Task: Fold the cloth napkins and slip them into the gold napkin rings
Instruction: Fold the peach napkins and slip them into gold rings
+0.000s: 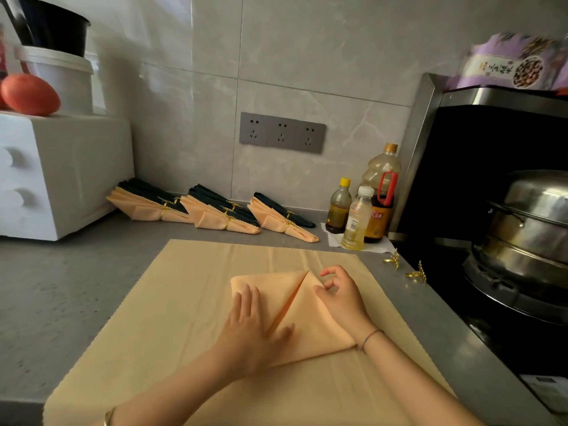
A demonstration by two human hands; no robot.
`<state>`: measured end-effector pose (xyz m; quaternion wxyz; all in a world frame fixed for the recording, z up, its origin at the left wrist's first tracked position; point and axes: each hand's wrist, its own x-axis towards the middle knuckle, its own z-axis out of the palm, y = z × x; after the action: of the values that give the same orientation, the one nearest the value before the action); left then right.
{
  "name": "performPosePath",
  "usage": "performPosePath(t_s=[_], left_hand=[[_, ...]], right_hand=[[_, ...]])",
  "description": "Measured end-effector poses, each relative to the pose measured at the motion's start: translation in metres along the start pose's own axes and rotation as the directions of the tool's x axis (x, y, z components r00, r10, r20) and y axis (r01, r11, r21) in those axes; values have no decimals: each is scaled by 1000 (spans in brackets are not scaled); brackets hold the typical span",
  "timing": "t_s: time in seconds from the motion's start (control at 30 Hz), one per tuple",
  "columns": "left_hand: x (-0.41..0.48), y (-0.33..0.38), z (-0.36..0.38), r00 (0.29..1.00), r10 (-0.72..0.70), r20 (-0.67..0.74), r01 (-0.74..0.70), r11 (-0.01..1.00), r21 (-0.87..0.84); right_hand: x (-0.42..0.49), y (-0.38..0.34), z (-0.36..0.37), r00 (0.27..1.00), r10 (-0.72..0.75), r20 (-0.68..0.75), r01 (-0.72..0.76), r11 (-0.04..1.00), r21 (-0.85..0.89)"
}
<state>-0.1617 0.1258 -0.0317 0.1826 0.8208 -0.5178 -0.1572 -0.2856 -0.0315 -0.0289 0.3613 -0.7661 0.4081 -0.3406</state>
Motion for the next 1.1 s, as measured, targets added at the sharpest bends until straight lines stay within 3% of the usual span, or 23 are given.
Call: performPosePath(t_s=[0.2, 0.37, 0.43, 0.53, 0.6, 0.67, 0.83, 1.1], left_hand=[[1, -2, 11, 998, 38, 45, -46, 981, 189], [0, -2, 14, 997, 81, -10, -75, 961, 266], [0, -3, 15, 996, 87, -14, -80, 957, 279], [1, -7, 18, 995, 95, -38, -80, 955, 285], [0, -7, 20, 990, 123, -71, -99, 956, 276], [-1, -7, 23, 988, 123, -96, -93, 958, 272], [2, -7, 25, 983, 124, -136, -85, 962, 260], [0, -8, 22, 979, 137, -148, -105, 973, 203]], right_hand=[[-2, 4, 8, 995, 24, -93, -32, 995, -91], [-6, 1, 1, 994, -36, -99, -3, 930, -366], [-9, -2, 0, 974, -224, -37, 178, 855, -487], [-15, -21, 7, 846, -435, 308, 532, 713, -456], [-18, -25, 16, 763, -391, 514, 614, 687, -389], [-17, -18, 18, 749, -257, 611, 574, 713, -403], [7, 2, 4, 838, -12, 545, 383, 726, -572], [23, 10, 0, 874, 29, 485, 312, 731, -606]])
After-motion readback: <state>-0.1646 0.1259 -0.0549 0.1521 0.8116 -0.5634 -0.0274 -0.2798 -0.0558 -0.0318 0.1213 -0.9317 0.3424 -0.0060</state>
